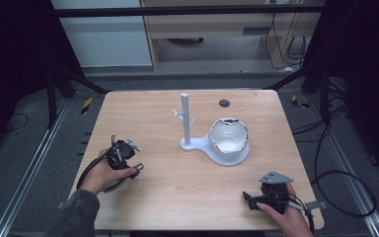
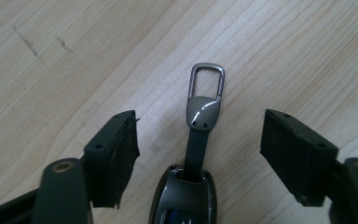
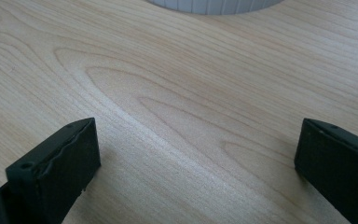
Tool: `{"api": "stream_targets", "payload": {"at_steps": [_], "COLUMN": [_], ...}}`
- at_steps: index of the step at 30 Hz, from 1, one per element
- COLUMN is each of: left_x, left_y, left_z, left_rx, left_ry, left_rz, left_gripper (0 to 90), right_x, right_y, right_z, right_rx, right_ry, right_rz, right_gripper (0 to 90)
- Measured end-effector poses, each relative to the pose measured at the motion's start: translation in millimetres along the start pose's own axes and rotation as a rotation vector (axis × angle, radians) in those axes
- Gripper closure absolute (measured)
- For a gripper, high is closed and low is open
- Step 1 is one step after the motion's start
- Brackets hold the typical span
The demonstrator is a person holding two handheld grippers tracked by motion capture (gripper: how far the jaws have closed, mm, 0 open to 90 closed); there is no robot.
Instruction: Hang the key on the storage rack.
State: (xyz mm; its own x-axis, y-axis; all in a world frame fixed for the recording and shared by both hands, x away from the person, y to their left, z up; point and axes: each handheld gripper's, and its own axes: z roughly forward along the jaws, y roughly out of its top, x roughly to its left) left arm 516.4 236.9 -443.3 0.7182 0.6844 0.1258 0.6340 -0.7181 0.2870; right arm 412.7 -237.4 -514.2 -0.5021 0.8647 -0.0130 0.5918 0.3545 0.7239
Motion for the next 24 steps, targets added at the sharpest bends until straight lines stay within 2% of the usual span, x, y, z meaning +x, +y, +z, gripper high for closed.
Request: {"api": "stream_targets", "payload": {"at_steps": [2, 5, 13, 18, 24], "left_x": [1.3, 3.9, 9.6, 11.1, 10.8], "left_y": [-0.1, 0.7, -0.6, -1.0, 0.3], "left_z": [2.4, 4.3, 9.6, 11.3, 16.4], "left_rx": [0.014, 0.039, 0.104, 0.102, 0.132], "left_ry": [-0.006, -0.016, -0.044, -0.058, -0.055], "left_rz": [0.004, 0.013, 0.032, 0.028, 0.050], "left_gripper": [30.1, 39.9, 51.8, 55.8, 58.8], "right_x": [0.0, 0.0, 0.0, 0.0, 0.0], "right_y": [0.0, 0.0, 0.0, 0.0, 0.0], "right_z": [0.0, 0.0, 0.0, 0.0, 0.0], "right_rx": [0.000, 0.000, 0.000, 0.000, 0.000], "right_ry": [0.000, 0.000, 0.000, 0.000, 0.000], "right_rz": [0.000, 0.001, 0.000, 0.000, 0.000], "right_gripper": [0.4, 0.4, 0.4, 0.4, 0.4]}}
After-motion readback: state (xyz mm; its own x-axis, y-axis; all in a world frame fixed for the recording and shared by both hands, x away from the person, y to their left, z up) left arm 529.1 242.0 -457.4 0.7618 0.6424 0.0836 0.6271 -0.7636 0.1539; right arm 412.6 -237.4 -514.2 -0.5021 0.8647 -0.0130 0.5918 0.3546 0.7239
